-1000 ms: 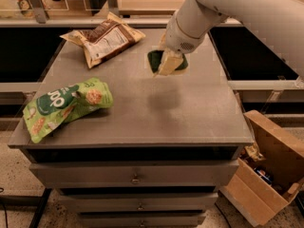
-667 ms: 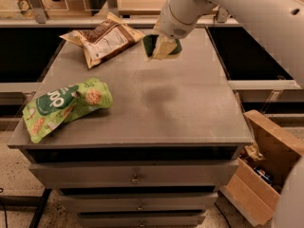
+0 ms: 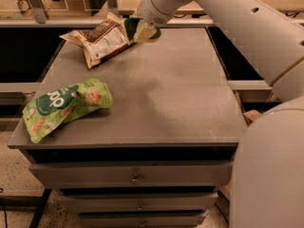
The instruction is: Move sponge near brown chip bag
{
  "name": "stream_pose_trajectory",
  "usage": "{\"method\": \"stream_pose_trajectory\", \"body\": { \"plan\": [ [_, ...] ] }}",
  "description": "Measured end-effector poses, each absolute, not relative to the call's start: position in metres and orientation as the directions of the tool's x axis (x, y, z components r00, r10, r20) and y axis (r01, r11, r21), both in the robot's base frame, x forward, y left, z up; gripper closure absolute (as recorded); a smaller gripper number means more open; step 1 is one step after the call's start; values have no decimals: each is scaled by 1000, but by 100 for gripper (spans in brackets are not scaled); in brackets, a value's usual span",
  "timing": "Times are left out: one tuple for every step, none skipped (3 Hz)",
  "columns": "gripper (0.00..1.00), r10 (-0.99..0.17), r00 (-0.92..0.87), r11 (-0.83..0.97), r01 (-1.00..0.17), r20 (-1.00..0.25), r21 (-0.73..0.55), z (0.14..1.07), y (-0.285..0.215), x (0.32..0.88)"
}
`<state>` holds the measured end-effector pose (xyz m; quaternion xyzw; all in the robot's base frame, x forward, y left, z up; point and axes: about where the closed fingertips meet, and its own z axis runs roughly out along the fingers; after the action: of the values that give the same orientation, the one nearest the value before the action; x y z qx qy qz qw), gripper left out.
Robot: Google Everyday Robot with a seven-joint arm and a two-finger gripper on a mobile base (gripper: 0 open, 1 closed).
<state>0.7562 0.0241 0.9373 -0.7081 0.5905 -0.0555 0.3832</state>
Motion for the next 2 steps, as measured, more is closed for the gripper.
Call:
{"method": "stream_pose_trajectory", "body": {
  "plan": [
    [60, -836, 353, -1, -767, -421, -642, 945, 60, 765],
    [37, -834, 355, -2, -767, -422, -641, 943, 62, 765]
  ]
}}
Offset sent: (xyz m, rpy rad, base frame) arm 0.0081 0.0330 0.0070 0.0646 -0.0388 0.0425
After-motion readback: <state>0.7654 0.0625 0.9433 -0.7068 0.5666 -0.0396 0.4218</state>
